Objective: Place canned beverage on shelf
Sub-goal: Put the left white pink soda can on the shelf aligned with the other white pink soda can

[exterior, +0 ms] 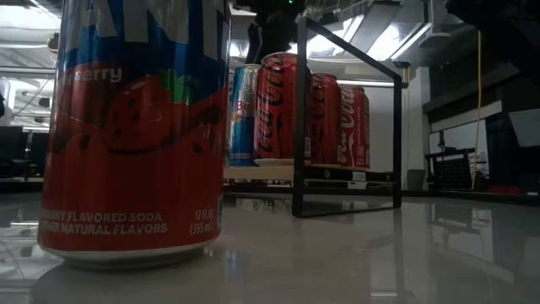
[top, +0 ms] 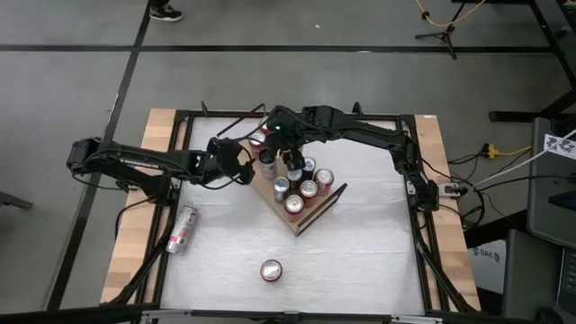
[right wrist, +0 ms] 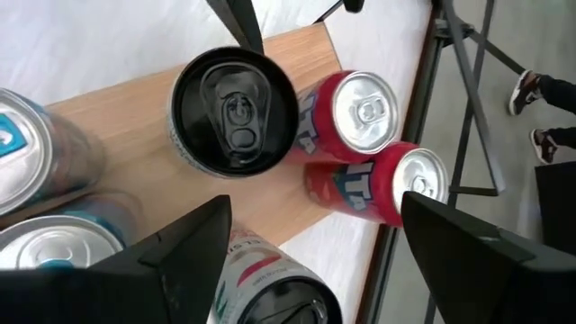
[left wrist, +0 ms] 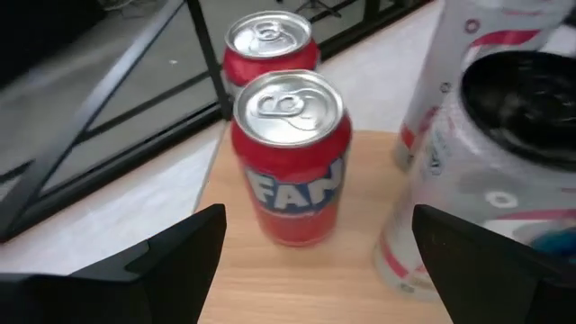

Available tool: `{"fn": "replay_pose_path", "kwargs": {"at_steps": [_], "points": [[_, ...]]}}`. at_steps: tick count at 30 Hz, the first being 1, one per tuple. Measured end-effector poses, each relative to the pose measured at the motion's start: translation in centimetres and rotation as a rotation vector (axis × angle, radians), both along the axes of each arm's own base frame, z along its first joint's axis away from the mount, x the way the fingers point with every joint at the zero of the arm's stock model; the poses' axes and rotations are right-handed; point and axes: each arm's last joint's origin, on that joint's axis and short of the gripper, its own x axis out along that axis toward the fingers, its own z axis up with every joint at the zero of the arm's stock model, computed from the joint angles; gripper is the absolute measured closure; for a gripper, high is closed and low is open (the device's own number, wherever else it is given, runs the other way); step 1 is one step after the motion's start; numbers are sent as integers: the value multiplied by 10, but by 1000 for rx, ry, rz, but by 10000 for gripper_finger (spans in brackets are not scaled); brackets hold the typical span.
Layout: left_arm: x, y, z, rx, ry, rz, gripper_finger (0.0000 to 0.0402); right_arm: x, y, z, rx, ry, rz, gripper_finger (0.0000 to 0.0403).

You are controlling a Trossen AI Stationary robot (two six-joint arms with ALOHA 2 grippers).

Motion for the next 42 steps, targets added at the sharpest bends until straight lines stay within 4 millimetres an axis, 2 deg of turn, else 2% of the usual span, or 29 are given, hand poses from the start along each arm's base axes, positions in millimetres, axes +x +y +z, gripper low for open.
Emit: {"fn": "replay_pose_path", "kwargs": {"at_steps": [11,17,42], "points": [[-4,-6,1,-81,-7,-60,51,5,-1,4,-10,-65,0,86],[-2,-5,5,-61,-54,-43,51,9,-2,-4,-6,-39,7,86],[1,-3,10,9,-100,4,51,11,3,-7,126,-60,72,86]]}}
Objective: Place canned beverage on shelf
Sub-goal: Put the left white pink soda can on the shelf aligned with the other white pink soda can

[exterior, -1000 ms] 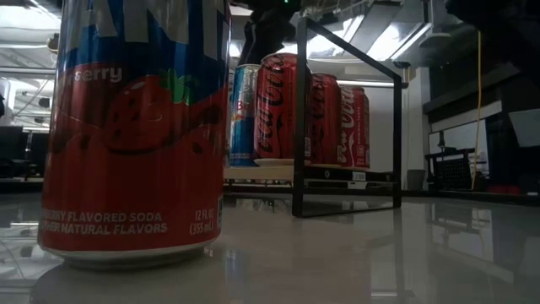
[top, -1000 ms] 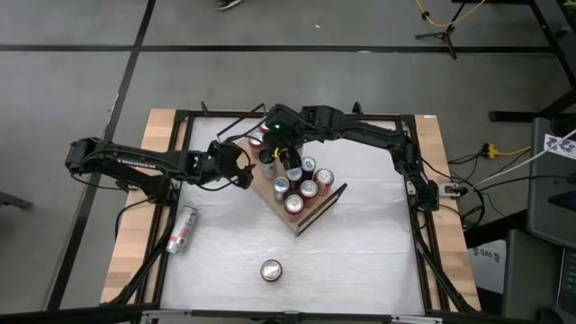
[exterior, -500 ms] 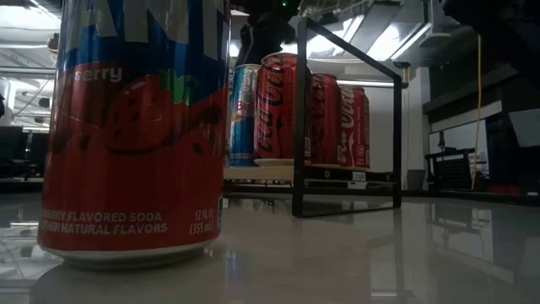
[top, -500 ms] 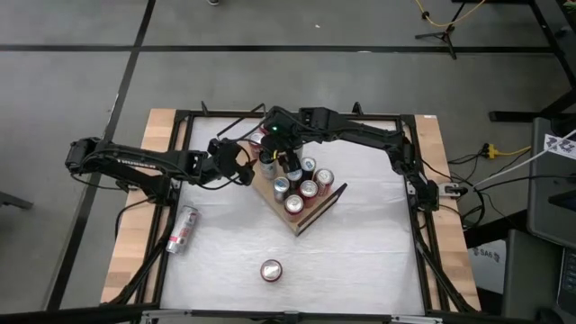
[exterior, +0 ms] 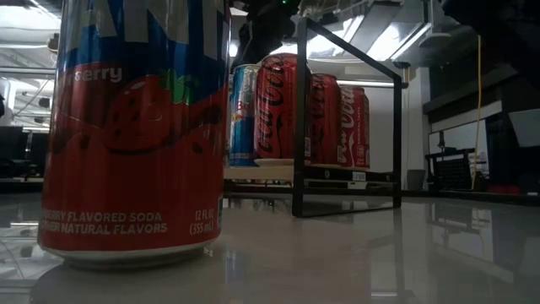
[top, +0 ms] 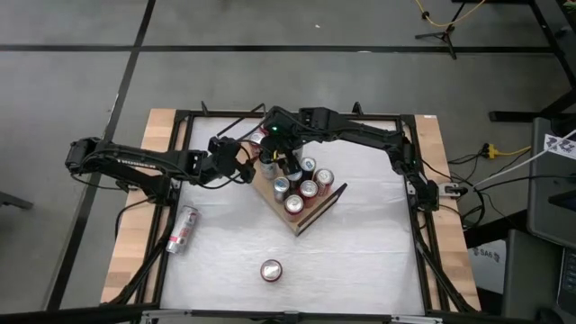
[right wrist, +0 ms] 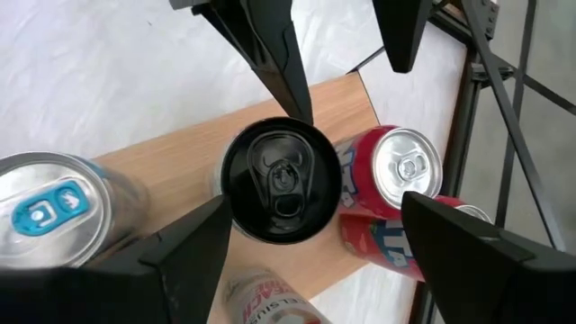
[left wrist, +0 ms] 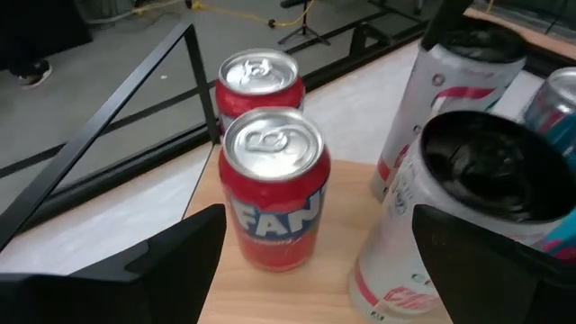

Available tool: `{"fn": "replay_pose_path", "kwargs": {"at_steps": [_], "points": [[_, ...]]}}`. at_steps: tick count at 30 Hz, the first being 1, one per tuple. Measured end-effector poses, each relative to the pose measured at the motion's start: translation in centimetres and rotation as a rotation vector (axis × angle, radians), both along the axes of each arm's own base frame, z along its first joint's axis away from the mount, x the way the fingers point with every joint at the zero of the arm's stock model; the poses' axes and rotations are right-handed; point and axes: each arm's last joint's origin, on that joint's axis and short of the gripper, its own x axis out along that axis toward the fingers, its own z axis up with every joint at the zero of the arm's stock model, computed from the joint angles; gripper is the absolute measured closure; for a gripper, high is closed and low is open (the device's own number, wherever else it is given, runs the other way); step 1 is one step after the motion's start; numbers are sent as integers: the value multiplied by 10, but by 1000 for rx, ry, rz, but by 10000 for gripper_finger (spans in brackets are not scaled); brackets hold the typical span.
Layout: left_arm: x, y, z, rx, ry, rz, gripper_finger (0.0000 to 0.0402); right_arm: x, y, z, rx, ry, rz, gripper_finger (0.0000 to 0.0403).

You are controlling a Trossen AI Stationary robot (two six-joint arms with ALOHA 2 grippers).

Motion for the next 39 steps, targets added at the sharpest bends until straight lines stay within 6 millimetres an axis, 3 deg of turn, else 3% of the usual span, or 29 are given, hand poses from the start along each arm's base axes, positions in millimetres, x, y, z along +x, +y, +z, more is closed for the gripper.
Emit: {"fn": "replay_pose_path", "kwargs": {"at_steps": [21,31,39], "points": [[1,0,1,15,-10,-3,51,0,0,0,15,-7,-23,86],[0,0,-1,10,35,-30,51,-1,-6,1,-147,14,-139,86],[0,-1,-1,-18,28,-54,51,2,-4,-2,-94,10,-98,86]]}}
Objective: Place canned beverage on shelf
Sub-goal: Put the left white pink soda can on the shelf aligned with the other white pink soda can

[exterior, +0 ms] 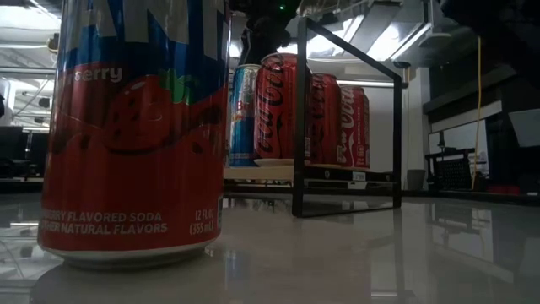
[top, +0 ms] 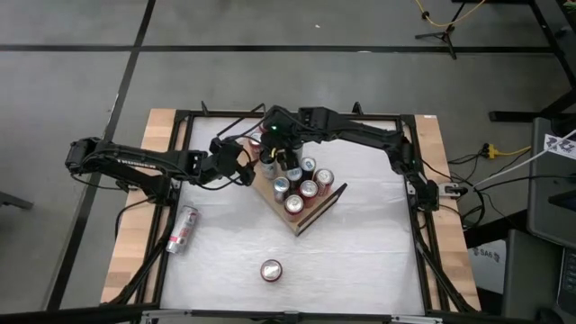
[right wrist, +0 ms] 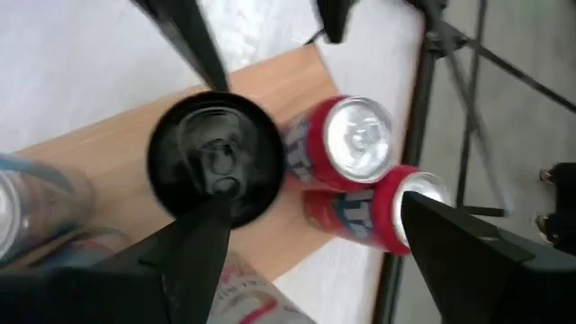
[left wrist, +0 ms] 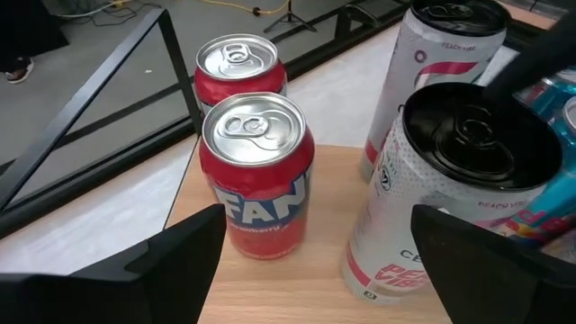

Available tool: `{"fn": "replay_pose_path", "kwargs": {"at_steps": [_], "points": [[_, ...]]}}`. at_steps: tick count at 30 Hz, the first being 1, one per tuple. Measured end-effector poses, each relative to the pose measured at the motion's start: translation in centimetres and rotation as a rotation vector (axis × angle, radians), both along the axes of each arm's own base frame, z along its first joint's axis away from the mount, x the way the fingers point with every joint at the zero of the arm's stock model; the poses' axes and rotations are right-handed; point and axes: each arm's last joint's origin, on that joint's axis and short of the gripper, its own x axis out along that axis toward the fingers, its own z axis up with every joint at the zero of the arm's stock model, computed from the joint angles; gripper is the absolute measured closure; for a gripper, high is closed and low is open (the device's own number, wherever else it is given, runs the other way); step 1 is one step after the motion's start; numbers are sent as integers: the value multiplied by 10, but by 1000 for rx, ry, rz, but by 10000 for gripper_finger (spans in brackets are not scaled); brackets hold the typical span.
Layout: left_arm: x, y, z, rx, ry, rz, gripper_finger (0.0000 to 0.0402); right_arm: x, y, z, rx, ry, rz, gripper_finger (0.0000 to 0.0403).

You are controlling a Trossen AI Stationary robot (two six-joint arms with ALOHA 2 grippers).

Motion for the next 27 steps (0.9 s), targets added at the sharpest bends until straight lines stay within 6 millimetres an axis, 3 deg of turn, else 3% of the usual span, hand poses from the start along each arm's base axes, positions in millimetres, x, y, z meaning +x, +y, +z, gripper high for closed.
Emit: {"fn": "replay_pose_path", "kwargs": {"at_steps": [27], "points": [[1,1,3,64,-9,35,51,2,0,-5,19,9,8,86]]}}
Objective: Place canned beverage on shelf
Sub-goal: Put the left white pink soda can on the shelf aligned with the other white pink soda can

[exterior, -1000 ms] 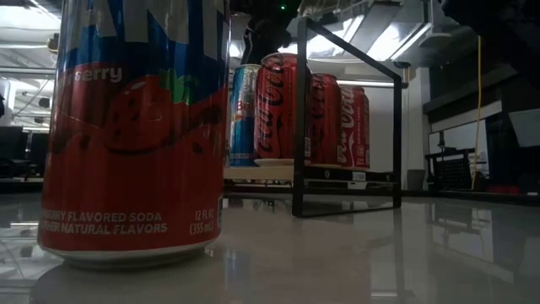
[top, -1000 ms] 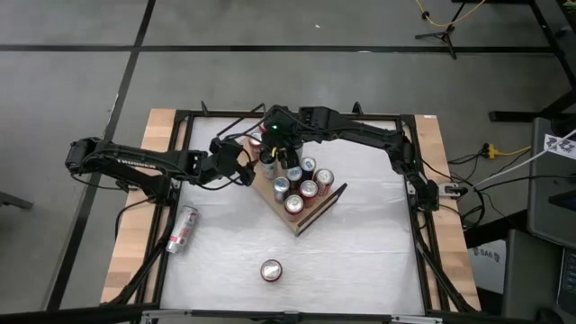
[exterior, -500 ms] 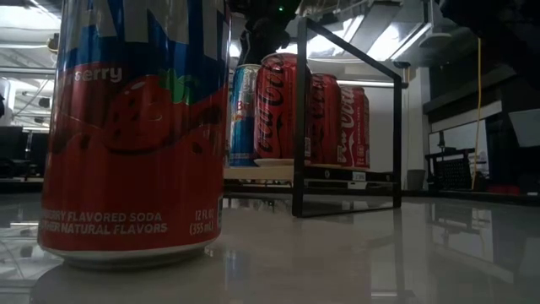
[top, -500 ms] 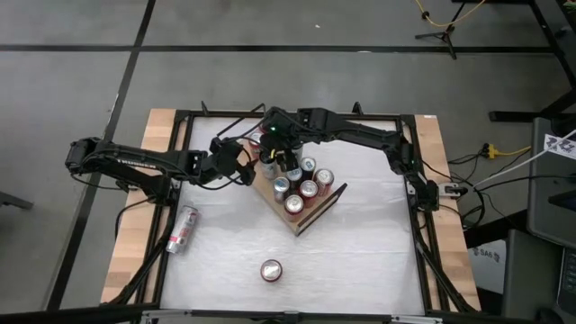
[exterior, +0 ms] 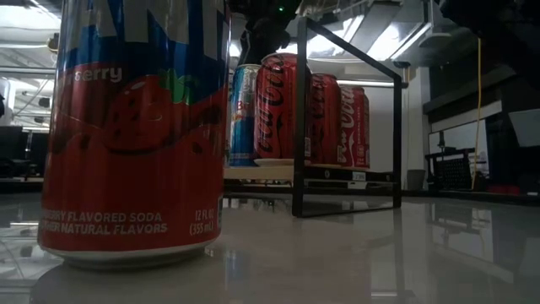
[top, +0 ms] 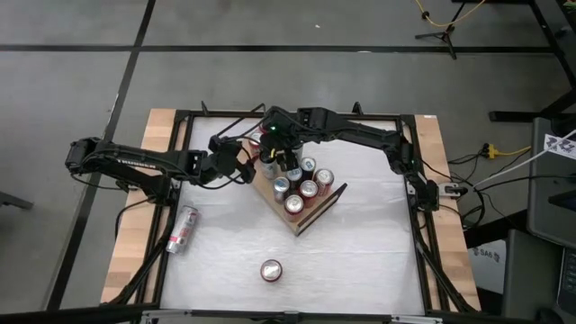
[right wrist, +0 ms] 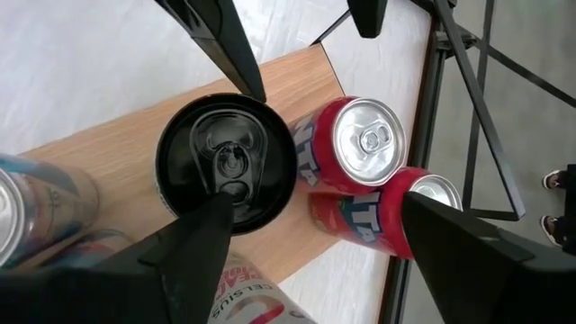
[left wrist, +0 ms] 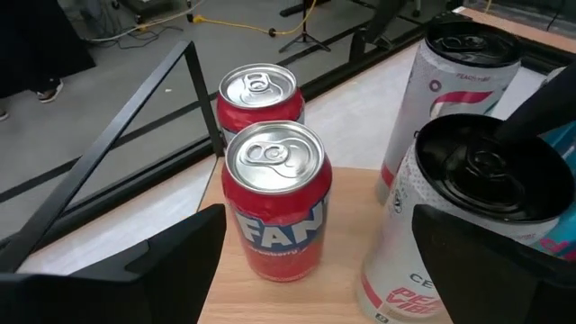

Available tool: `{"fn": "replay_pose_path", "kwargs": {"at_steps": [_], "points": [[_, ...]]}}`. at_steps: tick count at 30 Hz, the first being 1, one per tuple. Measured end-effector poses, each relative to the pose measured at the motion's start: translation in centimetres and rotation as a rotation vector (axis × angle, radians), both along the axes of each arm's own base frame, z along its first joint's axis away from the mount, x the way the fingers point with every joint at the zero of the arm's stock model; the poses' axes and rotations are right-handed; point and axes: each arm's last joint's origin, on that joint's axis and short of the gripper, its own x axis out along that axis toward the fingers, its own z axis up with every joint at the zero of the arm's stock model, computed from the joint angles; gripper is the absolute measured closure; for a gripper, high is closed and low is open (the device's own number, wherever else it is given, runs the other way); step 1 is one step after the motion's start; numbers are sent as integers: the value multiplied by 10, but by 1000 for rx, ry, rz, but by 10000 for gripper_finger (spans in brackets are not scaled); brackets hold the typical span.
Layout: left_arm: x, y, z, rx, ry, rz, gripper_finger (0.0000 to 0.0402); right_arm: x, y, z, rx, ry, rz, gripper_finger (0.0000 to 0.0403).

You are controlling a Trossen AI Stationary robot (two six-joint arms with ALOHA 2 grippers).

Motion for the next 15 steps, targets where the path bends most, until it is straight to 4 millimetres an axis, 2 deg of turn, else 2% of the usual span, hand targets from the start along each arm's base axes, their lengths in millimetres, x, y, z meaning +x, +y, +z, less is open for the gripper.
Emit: {"fn": "replay_pose_path", "kwargs": {"at_steps": [15], "points": [[-7,-6,-10,-118,65,-25,51,-9,0,12,-29,-6,-20,86]]}}
